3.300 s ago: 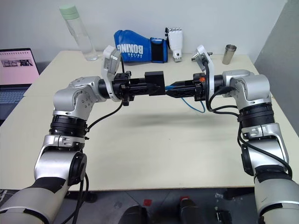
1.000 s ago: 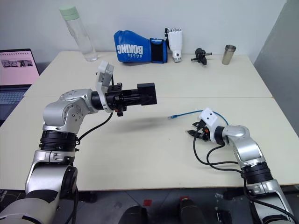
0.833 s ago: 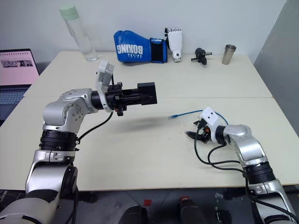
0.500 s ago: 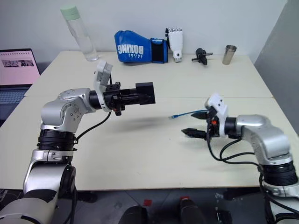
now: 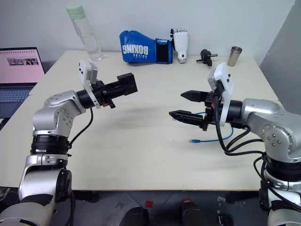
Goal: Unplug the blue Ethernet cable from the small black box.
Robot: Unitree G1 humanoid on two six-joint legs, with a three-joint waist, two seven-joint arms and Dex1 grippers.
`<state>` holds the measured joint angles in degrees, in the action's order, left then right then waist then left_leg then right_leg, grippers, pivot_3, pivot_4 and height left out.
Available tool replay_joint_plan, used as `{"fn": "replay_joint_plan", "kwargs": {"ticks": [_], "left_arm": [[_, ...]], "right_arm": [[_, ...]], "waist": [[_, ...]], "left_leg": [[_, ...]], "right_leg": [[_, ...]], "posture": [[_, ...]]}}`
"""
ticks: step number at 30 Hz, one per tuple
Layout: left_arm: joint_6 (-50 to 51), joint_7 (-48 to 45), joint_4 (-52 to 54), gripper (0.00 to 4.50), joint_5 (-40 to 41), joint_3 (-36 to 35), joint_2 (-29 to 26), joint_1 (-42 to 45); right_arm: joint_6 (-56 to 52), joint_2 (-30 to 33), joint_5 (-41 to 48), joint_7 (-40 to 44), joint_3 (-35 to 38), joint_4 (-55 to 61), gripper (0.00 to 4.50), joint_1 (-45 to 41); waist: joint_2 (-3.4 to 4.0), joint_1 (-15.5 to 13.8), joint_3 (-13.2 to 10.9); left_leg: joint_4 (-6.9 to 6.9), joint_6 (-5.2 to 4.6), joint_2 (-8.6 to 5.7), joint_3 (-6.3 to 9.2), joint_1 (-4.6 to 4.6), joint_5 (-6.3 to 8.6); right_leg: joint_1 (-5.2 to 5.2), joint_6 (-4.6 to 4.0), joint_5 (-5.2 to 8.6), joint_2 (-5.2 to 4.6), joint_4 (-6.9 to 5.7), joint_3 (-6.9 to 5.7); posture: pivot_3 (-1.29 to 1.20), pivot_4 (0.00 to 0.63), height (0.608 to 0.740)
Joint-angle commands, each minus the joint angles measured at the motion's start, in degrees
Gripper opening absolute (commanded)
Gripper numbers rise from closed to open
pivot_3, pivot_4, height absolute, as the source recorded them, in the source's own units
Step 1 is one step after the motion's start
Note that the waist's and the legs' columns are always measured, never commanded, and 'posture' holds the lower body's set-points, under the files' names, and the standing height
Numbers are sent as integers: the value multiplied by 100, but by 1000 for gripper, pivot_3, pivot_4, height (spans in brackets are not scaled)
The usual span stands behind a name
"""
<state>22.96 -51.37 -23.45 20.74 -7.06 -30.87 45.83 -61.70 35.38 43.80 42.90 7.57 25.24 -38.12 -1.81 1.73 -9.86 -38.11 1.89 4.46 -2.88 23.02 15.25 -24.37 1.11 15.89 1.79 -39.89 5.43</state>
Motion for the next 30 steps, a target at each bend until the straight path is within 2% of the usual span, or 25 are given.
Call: {"fn": "replay_joint_plan", "kwargs": {"ticks": [1, 8, 15, 17, 19, 24, 27, 30], "left_arm": [[-731, 1117, -36, 787, -584, -47, 266, -332], [-1721, 2418, -858, 787, -1041, -204, 800, -734], [-2401, 2696, -1844, 787, -1142, -159, 1007, -698], [-2527, 2633, -2069, 1486, -1092, -207, 1039, -657], [-2581, 2593, -2221, 1724, -1036, -250, 1047, -604], [-2488, 2386, -2210, 2746, -887, -354, 958, -500], [-2181, 2170, -1774, 3297, -752, -396, 810, -538], [-1151, 1634, -348, 3874, -509, -259, 296, -787]], "right_arm": [[599, -184, -373, -292, -341, 330, 4482, 348], [1221, -499, -880, -562, -751, 106, 4482, 912], [1357, -576, -975, -659, -835, 49, 4482, 987], [1370, -553, -1013, -670, -858, 38, 4500, 982], [1362, -535, -1027, -675, -863, 27, 4500, 973], [1336, -502, -1002, -652, -812, 78, 4500, 1022], [1296, -467, -943, -650, -753, 191, 4500, 1119], [1035, -278, -654, -635, -469, 514, 4500, 1206]], "waist": [[-3, -4, 2], [-7, -8, 4], [-7, -8, 4], [-8, -10, 5], [-8, -9, 5], [-8, -8, 5], [-8, -6, 4], [-11, 3, 2]], "left_leg": [[-1, 0, 1, 2, -2, 0], [-2, 0, 1, 1, -4, 0], [1, 0, 0, -1, -4, 0], [1, 0, -1, 0, -4, 0], [0, 1, -1, 0, -7, 0], [1, 1, -1, 1, -6, 0], [1, 1, -1, 1, -6, 0], [2, 1, -1, 1, -4, -1]], "right_leg": [[2, 0, 0, 0, 0, -1], [4, 0, 0, 0, -2, -2], [3, 1, -1, 0, -1, -2], [4, 1, -1, 0, 0, -2], [8, 1, -1, 0, -1, -3], [7, 1, -1, 1, 0, -6], [7, 1, -1, 1, 0, -5], [6, 1, -1, 1, 0, -5]], "posture": [[0, 150, 740], [0, 150, 740], [0, 150, 740], [0, 150, 740], [0, 150, 740], [0, 150, 740], [0, 150, 740], [0, 150, 740]]}}
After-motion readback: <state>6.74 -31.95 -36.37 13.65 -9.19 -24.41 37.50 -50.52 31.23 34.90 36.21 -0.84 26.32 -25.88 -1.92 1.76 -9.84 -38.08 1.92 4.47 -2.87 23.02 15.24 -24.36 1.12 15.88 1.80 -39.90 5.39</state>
